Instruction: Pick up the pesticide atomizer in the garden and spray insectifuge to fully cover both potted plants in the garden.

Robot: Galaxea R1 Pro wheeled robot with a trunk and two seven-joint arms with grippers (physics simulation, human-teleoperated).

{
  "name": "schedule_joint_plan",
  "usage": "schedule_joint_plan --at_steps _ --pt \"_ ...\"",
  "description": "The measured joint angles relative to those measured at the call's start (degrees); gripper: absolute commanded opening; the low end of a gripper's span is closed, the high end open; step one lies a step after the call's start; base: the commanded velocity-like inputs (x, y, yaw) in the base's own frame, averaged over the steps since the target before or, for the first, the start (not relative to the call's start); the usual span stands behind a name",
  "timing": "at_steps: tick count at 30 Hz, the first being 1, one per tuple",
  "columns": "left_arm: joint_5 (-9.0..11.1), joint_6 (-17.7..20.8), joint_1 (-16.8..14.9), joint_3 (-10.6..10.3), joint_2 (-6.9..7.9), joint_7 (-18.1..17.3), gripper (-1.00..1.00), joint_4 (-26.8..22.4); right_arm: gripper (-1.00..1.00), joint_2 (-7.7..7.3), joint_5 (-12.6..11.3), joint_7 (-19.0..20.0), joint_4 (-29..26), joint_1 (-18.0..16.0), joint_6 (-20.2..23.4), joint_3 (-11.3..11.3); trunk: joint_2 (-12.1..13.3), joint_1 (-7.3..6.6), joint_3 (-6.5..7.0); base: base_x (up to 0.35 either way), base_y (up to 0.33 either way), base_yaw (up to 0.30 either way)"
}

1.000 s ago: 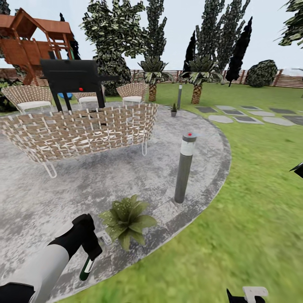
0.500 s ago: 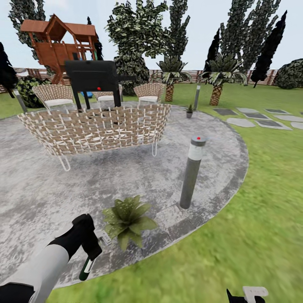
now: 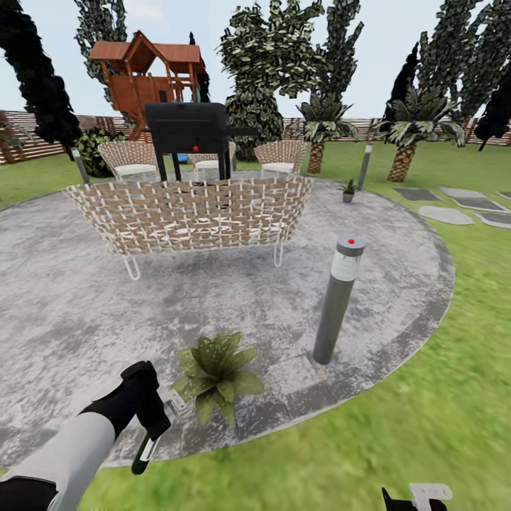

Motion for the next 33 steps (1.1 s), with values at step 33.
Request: schedule_joint_plan --at_steps 33 --pt "0.60 -0.06 0.08 0.23 -0.18 1.79 -1.00 -0.09 1.00 0.03 0.00 -0.01 0.01 0.00 0.00 0.00 0.00 -0.02 0.00 0.062 -0.259 0.276"
